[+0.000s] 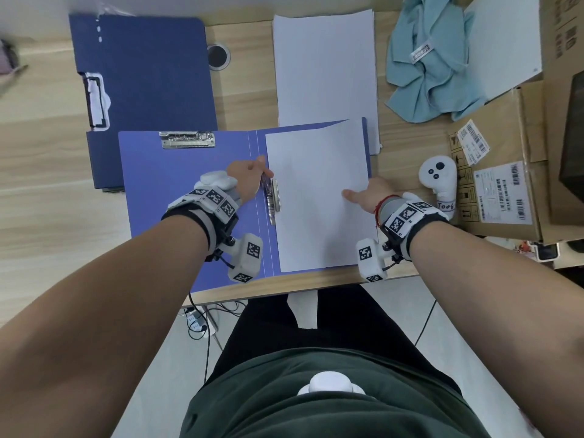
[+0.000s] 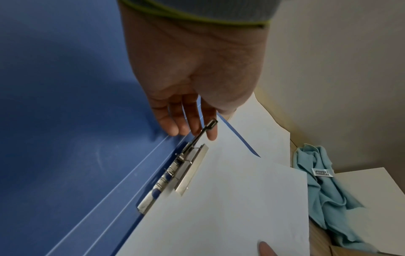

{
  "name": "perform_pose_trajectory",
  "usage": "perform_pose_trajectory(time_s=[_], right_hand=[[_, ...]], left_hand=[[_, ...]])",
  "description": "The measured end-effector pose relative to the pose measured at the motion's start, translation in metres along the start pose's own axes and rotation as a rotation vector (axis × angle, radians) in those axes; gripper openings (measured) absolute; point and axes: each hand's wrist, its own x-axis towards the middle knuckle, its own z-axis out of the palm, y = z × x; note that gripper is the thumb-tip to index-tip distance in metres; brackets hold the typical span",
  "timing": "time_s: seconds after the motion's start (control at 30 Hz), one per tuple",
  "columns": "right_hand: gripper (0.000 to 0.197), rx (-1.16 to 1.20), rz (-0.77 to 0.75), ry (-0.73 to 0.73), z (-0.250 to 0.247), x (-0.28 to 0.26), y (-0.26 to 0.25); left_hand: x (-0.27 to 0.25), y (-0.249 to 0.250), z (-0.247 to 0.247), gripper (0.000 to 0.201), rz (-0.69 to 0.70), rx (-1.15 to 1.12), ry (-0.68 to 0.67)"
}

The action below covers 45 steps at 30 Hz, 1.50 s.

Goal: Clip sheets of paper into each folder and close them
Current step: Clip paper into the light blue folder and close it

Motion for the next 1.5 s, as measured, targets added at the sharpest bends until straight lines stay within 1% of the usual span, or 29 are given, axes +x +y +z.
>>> perform_pose_trajectory(time_s=[0.07,0.17,0.23,0.3,0.47,0.53,0.67,0.77,0.93,1.07,1.23,1.37,1.43,1.5], right_hand=[[0.081,0.010,0.000,-0.001,0.000,0.000,-0.001],[0.081,0.021,-0.003,0.002,0.001,-0.002,-0.001],[0.081,0.019,-0.001,0.003,0.001,-0.002,-0.002],[0.080,0.010,0.000,0.014,0.001,-0.002,-0.003],[0.079,-0.011,0.012,0.021,0.000,-0.002,-0.005],[0.080,0.003,0.017,0.012,0.001,-0.002,-0.005],[0.082,0.033,0.025,0.006,0.001,-0.001,-0.004],[0.083,0.034,0.025,0.007,0.001,0.000,-0.004],[0.084,0.035,0.033,-0.003,0.000,0.000,-0.005],[0.083,0.028,0.034,0.000,0.000,0.002,-0.005],[0.081,0.022,0.038,0.004,0.001,0.006,-0.006],[0.084,0.031,0.040,0.010,0.001,0.007,-0.009],[0.086,0.023,0.030,0.019,0.001,0.008,-0.010],[0.084,0.017,0.017,0.039,0.000,0.010,-0.009]], left_hand=[[-0.002,-0.003,-0.002,0.044,-0.016,-0.045,-0.024],[-0.007,-0.014,-0.005,0.025,-0.013,-0.003,-0.150],[-0.007,-0.024,-0.009,0.011,0.018,0.063,-0.186],[-0.006,-0.033,-0.011,0.004,0.041,0.130,-0.201],[-0.006,-0.042,-0.011,0.027,0.080,0.174,-0.256],[-0.006,-0.042,-0.012,0.034,0.103,0.234,-0.257],[-0.002,-0.044,-0.010,0.043,0.124,0.339,-0.251],[0.001,-0.041,-0.006,0.049,0.105,0.469,-0.257],[0.000,-0.031,0.001,0.053,0.073,0.608,-0.232],[-0.003,-0.026,0.008,0.055,0.054,0.664,-0.213],[-0.007,-0.019,0.011,0.060,0.078,0.822,-0.226],[-0.004,-0.018,0.010,0.062,0.042,0.836,-0.266],[-0.002,-0.018,0.011,0.065,0.033,0.834,-0.265],[-0.002,-0.018,0.010,0.065,0.022,0.844,-0.269]])
